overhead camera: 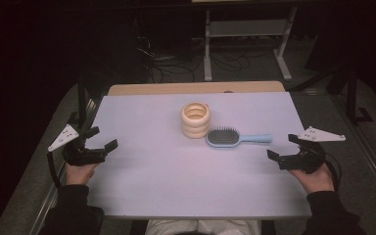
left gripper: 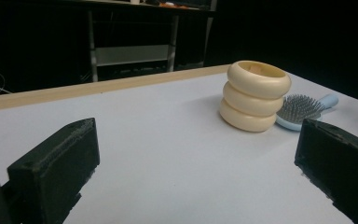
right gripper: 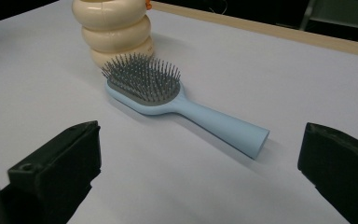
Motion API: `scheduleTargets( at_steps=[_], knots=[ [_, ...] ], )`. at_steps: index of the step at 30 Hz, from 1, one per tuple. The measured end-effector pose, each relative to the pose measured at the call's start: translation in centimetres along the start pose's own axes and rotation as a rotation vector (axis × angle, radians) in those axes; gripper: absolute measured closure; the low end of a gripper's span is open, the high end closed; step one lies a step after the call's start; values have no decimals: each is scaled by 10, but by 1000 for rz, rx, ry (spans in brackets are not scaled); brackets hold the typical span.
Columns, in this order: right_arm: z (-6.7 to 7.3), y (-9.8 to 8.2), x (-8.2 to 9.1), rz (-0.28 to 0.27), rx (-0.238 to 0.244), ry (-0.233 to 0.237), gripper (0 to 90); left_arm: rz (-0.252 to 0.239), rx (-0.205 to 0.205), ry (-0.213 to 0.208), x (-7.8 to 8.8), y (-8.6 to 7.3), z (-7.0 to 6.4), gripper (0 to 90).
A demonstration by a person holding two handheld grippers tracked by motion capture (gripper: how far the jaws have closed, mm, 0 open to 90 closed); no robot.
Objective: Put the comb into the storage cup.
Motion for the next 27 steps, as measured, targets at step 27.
scheduleTargets(
  at_steps=[27],
  knots=[
    [6,1,-2,-8,8,33,0,4,-12,16,0,-1,1,0]
  ],
)
Point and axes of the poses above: each handheld gripper's, and its own axes: x roughly backward along the jaws, y roughly out of its top, z roughly to its left, the point moved 10 cm from there along -x, roughly forward along the jaws, and after that the axes turned 10 degrees about -z, right-handed, at the moved point
